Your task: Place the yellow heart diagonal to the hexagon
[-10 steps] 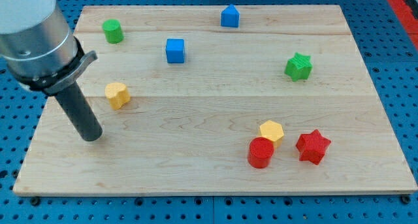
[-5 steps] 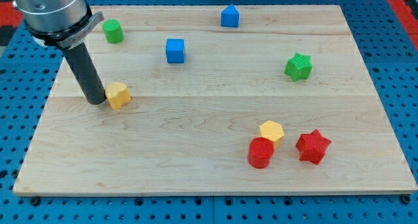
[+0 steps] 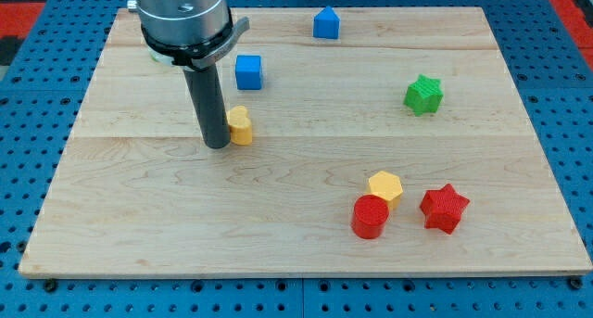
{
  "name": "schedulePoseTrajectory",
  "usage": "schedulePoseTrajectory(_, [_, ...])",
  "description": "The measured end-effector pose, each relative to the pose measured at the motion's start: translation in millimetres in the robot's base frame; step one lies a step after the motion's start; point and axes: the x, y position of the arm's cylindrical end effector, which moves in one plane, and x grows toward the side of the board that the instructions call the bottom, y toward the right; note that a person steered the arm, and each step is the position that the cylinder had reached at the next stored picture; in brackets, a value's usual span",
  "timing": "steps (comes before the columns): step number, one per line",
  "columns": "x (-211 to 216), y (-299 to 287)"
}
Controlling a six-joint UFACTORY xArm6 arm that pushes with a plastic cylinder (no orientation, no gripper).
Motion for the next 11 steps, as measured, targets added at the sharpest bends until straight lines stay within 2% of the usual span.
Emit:
schedulePoseTrajectory(2, [-13.0, -42.3])
schedulePoseTrajectory(3, [-31.0, -51.0])
schedulePoseTrajectory(5, [-35.0, -51.0])
schedulePoseTrajectory(8, [-28.2, -20.0])
schedulePoseTrajectory(11, [-23.2, 61.6])
